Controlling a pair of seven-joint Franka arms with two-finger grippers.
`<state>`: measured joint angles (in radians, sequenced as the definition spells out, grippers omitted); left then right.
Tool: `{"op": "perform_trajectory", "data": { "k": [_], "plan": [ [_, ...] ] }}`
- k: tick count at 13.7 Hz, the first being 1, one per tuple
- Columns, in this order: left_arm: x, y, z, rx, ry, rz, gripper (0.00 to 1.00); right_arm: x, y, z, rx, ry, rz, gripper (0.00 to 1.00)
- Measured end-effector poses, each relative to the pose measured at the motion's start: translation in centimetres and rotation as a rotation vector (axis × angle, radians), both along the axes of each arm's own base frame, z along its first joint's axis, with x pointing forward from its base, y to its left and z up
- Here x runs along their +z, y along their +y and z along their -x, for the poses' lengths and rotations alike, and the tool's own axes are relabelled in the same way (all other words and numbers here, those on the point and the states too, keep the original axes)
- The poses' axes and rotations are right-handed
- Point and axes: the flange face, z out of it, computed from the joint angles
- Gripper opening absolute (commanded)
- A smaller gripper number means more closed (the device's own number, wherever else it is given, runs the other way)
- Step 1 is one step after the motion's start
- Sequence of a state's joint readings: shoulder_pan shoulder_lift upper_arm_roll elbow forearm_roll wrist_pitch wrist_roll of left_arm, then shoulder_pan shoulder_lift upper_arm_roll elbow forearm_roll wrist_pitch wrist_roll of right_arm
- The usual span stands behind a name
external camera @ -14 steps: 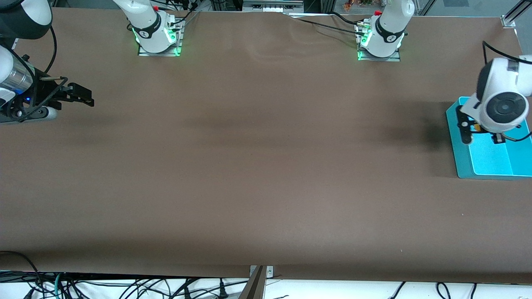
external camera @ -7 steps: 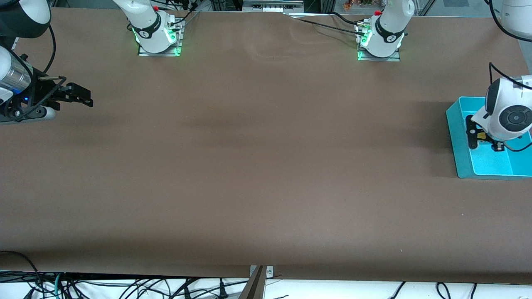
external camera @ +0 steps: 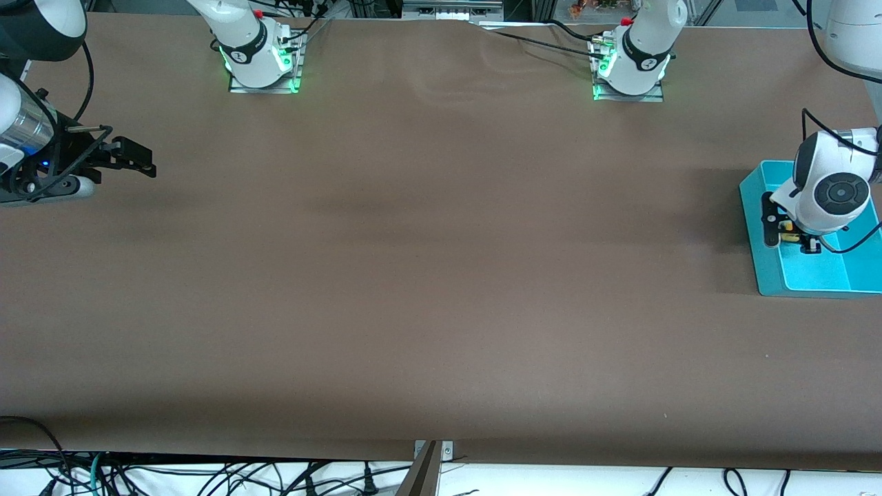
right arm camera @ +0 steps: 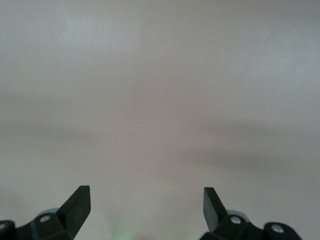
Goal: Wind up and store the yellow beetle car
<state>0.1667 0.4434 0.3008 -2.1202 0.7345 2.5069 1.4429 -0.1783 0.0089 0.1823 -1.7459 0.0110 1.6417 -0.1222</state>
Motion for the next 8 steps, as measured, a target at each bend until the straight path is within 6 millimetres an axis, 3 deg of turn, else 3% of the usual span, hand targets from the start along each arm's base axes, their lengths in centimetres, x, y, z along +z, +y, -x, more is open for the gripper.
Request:
{"op": "perform_trajectory", "data": {
  "k": [3, 8],
  "plan": [
    [2.1, 0.4, -0.9, 0.001, -0.041, -0.013, 1.00, 0.0, 0.0, 0.0, 0.000, 0.000, 0.000, 1.00],
    [12.3, -0.6, -2.5, 0.091, -0.222, 0.020, 1.00, 0.0, 0.1, 0.0, 0.002, 0.000, 0.000, 1.00]
  ]
}}
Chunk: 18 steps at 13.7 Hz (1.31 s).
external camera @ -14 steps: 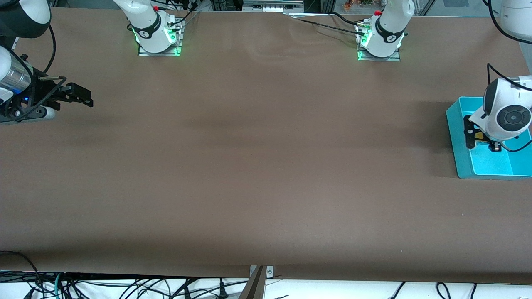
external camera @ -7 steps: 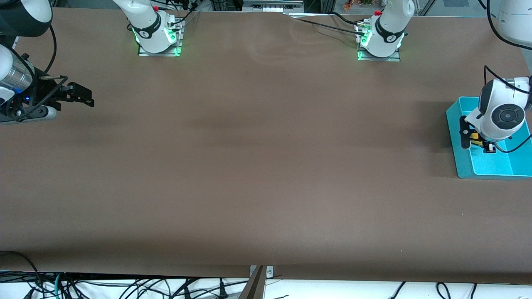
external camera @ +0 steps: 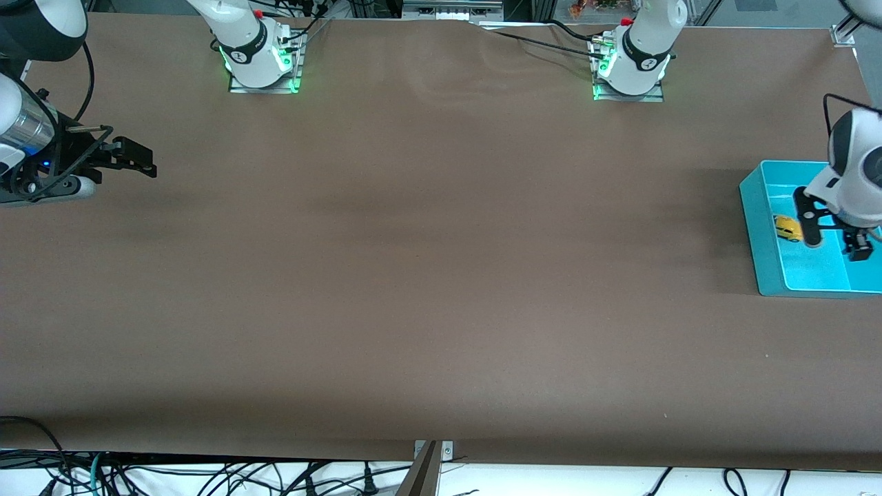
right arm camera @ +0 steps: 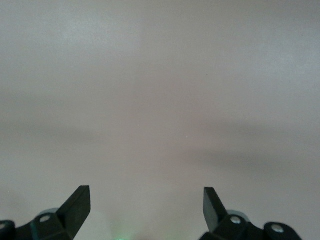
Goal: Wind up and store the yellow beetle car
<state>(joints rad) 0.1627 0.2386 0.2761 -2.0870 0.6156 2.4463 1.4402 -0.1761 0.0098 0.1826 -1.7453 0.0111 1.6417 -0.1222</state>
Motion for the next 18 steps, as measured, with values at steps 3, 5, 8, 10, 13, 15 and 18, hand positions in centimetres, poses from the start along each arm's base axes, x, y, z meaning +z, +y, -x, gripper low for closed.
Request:
{"op": "perform_trajectory", "data": {
  "k": [3, 5, 8, 10, 13, 15, 18],
  "plan": [
    [5.5, -1.1, -0.3, 0.133, -0.124, 0.130, 1.00, 0.0, 0.1, 0.0, 0.002, 0.000, 0.000, 1.00],
    [8.4, -2.6, -0.6, 0.209, -0.159, 0.231, 1.00, 0.0, 0.1, 0.0, 0.002, 0.000, 0.000, 1.00],
    [11.6, -5.9, -1.3, 0.247, -0.181, 0.324, 1.00, 0.0, 0.2, 0.0, 0.004, 0.000, 0.000, 1.00],
    [13.0, -7.9, -1.3, 0.357, -0.211, 0.374, 1.00, 0.0, 0.2, 0.0, 0.005, 0.000, 0.000, 1.00],
    [14.9, -11.4, -0.7, 0.599, -0.240, 0.427, 1.00, 0.0, 0.3, 0.0, 0.005, 0.000, 0.000, 1.00],
    [16.5, -14.4, -0.6, 0.734, -0.266, 0.447, 1.00, 0.0, 0.3, 0.0, 0.005, 0.000, 0.000, 1.00],
    [19.1, -19.5, -0.9, 0.913, -0.284, 0.463, 1.00, 0.0, 0.3, 0.0, 0.006, 0.000, 0.000, 1.00]
  ]
}}
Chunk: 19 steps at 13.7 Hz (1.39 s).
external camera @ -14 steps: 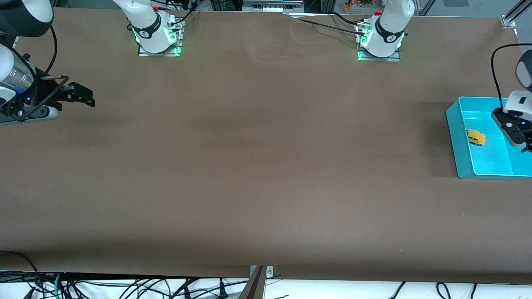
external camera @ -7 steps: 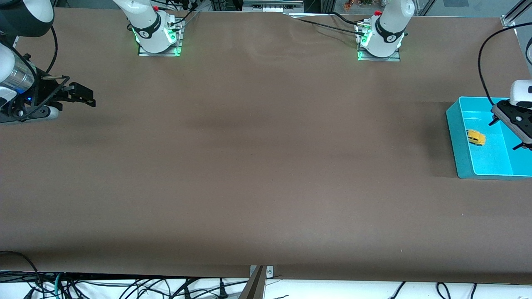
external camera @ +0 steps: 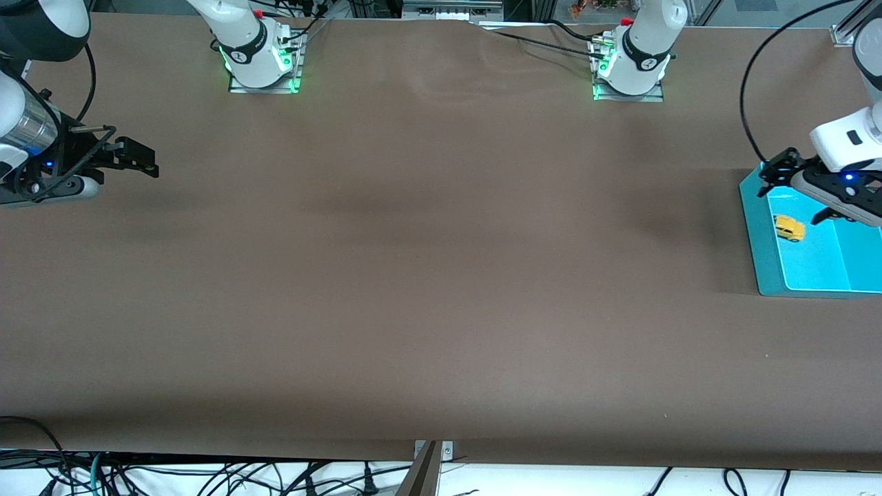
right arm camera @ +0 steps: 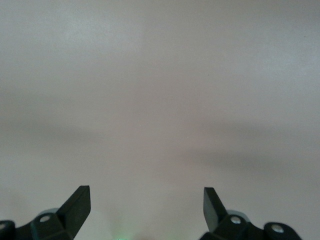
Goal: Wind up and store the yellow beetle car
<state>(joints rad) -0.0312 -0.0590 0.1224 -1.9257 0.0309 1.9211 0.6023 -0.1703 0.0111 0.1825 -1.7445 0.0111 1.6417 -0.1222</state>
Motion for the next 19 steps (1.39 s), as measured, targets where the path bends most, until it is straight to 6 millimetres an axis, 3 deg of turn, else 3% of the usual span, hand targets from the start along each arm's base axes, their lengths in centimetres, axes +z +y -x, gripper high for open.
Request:
{"op": "perform_trajectory", "data": {
  "k": [4, 6, 12, 19],
  "plan": [
    [4.2, -6.2, -0.4, 0.264, 0.059, 0.033, 1.00, 0.0, 0.0, 0.0, 0.000, 0.000, 0.000, 1.00],
    [5.4, -7.9, -1.2, 0.381, 0.056, 0.102, 1.00, -0.1, 0.0, 0.0, 0.000, 0.001, 0.000, 1.00],
    [6.0, -7.7, -1.5, 0.477, 0.062, 0.119, 1.00, 0.2, 1.8, -0.1, -0.017, -0.006, 0.005, 1.00],
    [6.3, -9.3, 0.8, 0.450, 0.053, 0.054, 1.00, -0.2, 1.9, -0.3, -0.041, -0.001, -0.009, 1.00]
  ]
}}
